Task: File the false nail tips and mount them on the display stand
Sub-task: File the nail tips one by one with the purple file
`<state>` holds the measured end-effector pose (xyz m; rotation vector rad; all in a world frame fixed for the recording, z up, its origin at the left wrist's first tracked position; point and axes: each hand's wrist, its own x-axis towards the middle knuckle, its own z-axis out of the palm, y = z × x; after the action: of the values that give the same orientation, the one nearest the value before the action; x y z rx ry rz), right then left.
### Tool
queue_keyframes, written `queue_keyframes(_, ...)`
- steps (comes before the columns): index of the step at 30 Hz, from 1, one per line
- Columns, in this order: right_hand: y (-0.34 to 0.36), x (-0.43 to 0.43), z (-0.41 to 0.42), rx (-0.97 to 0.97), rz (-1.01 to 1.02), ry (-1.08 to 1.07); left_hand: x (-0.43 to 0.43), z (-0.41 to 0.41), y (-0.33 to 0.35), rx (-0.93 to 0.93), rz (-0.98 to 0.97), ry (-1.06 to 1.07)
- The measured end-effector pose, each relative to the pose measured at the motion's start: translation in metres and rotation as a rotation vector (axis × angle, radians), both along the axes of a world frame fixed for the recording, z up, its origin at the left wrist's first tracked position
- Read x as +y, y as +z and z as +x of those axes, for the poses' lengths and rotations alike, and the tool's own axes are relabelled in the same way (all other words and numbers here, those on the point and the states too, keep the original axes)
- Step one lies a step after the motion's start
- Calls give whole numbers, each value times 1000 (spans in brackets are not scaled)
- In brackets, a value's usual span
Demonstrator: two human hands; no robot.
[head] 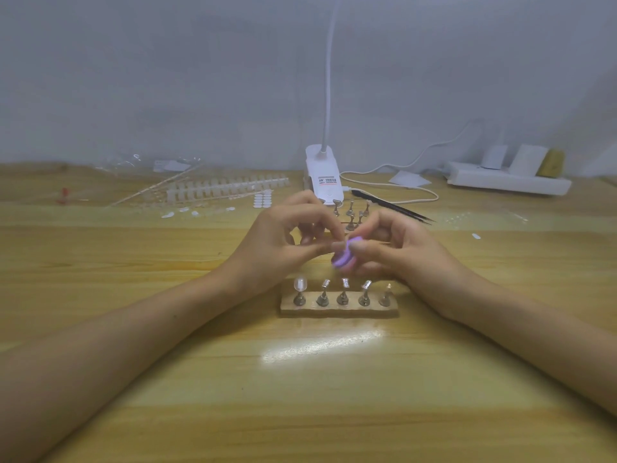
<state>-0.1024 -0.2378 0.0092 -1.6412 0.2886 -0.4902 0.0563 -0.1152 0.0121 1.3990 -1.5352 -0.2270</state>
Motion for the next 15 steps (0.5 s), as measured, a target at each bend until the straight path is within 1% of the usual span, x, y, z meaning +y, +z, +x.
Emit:
queue_keyframes(2,0,-4,0,-52,79,-73,1,0,0,-6,-1,-1)
queue_keyframes(5,1,-5,0,-24,91,-34,2,-1,0,-27,1,-12)
queue_keyframes(7,1,-4,0,-40,100,-45,2,0,0,-8,-2,5)
queue_keyframes(11,2,0,0,25,-18,38,0,1,0,-10,0,17)
queue_keyframes(15,0,-2,-1,-59,74,-58,0,1,-1,-18,0,3)
